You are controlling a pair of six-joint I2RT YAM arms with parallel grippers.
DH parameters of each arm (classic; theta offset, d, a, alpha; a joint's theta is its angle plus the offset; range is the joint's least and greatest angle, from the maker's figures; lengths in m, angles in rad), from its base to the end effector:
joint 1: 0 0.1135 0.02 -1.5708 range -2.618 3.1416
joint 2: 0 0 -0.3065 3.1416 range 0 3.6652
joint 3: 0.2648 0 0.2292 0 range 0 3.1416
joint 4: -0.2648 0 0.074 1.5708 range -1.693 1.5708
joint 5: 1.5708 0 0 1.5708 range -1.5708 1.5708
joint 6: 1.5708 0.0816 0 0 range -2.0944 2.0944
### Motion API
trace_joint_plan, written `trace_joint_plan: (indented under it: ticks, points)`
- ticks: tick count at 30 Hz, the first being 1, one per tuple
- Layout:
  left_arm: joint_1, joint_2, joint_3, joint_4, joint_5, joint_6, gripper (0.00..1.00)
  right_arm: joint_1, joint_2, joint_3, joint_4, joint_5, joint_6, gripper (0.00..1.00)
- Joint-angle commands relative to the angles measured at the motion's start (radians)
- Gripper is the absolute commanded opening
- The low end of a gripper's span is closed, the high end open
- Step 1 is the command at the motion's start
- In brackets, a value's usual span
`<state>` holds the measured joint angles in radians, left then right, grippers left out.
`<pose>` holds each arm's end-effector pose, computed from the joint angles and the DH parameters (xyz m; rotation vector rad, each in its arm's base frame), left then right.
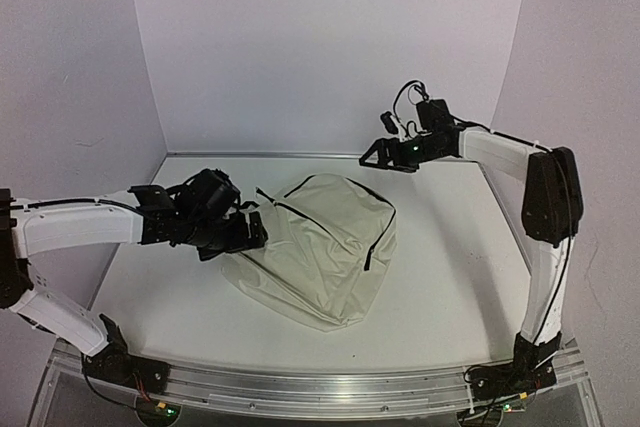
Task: Pack the student bag
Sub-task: Zip the student bag at the center of the board, then adjust the student bag at the center of the board.
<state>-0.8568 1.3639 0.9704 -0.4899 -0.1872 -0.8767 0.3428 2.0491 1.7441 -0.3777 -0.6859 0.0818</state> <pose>0.1963 -0.2033 0.2649 -0.1092 2.5071 -0.5318 0.4502 0.2156 0.2899 -0.6636 2.1546 0.9986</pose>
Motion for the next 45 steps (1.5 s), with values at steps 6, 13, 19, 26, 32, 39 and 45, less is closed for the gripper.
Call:
trace_joint_plan:
  ticks: [6, 13, 19, 26, 32, 39, 45]
  points:
    - [-0.064, 0.091, -0.066, 0.048, -0.018, -0.258, 1.00, 0.004, 0.251, 0.136, -0.045, 0.037, -0.006, 0.94]
    - [0.026, 0.183, -0.016, 0.167, 0.047, -0.196, 0.98, 0.003, 0.192, -0.051, -0.043, -0.054, -0.029, 0.64]
    - [0.194, 0.346, 0.101, 0.338, 0.212, -0.051, 0.92, 0.000, 0.005, -0.335, -0.042, -0.102, -0.042, 0.61]
    - [0.316, 0.703, 0.566, 0.262, 0.390, 0.169, 0.89, 0.168, -0.197, -0.626, -0.040, -0.249, -0.033, 0.73]
    - [0.315, 0.616, 0.617, 0.175, 0.291, 0.238, 0.93, 0.143, -0.298, -0.562, -0.090, -0.295, -0.025, 0.86]
    - [0.303, 0.264, 0.208, 0.175, 0.107, 0.091, 1.00, -0.011, -0.239, -0.314, -0.168, -0.112, -0.122, 0.94]
    - [0.237, 0.147, -0.055, 0.201, 0.102, -0.046, 1.00, -0.012, -0.027, -0.081, -0.167, 0.005, -0.139, 0.97]
